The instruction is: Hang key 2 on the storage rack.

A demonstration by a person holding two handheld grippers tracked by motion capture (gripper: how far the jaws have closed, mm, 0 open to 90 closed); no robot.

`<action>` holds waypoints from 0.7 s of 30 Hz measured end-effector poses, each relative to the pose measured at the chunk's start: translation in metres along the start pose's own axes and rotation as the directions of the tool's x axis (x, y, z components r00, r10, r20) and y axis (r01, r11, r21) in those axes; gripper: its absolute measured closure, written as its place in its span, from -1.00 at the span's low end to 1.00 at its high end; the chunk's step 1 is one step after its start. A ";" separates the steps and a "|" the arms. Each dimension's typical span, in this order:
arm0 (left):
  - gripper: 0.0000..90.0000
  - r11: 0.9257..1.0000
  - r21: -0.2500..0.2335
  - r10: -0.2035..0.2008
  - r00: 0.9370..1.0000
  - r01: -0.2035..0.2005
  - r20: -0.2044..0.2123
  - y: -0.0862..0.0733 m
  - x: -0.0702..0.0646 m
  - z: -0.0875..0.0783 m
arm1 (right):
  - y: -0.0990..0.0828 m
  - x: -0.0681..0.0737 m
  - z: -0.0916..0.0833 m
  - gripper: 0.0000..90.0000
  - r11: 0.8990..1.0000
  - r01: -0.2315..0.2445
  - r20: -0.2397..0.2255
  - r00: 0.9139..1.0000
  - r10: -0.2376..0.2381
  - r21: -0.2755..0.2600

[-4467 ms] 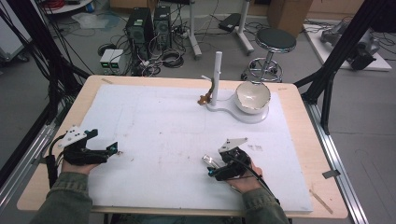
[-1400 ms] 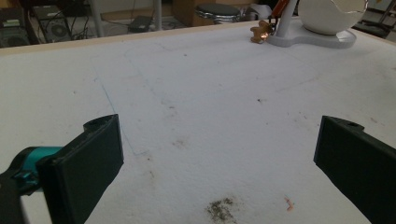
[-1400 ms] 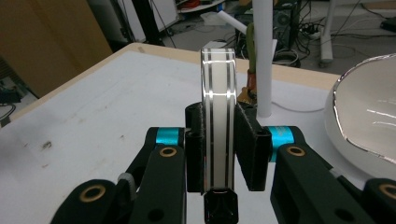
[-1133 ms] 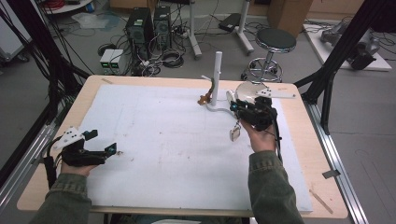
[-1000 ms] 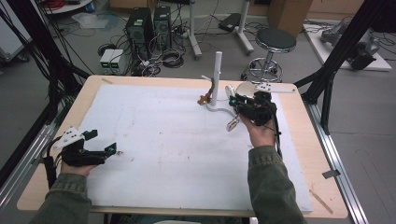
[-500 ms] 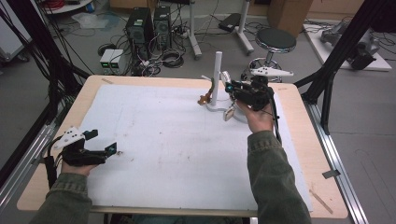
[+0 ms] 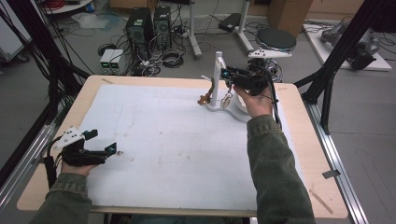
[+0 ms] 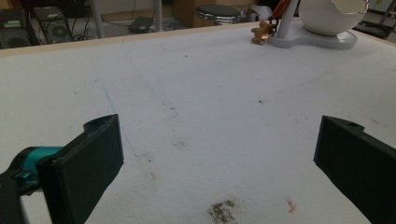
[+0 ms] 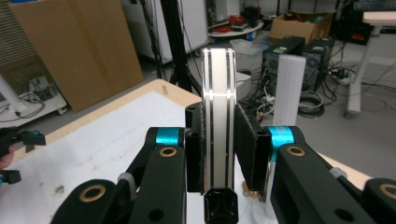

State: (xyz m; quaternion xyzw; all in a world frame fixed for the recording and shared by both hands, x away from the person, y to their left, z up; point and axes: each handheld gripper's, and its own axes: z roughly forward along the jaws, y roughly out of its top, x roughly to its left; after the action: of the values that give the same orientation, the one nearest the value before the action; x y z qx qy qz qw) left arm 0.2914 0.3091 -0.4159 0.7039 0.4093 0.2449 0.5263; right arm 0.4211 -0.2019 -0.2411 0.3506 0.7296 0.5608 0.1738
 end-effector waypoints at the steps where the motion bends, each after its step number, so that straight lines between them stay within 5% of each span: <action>1: -0.96 1.000 0.001 0.003 1.000 -0.003 0.001 0.000 0.000 0.000 | 0.002 -0.001 0.001 0.66 1.000 0.003 -0.002 1.000 -0.003 -0.003; 21: -0.96 1.000 -0.005 -0.008 1.000 0.008 0.008 0.000 0.001 0.001 | 0.042 -0.007 0.036 0.66 0.999 0.036 -0.035 0.999 -0.036 0.010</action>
State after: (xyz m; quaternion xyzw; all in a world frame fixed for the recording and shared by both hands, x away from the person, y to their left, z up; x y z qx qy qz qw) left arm 0.2925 0.3093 -0.4165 0.7020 0.4094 0.2410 0.5306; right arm 0.4629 -0.1764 -0.2140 0.3285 0.7418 0.5597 0.1691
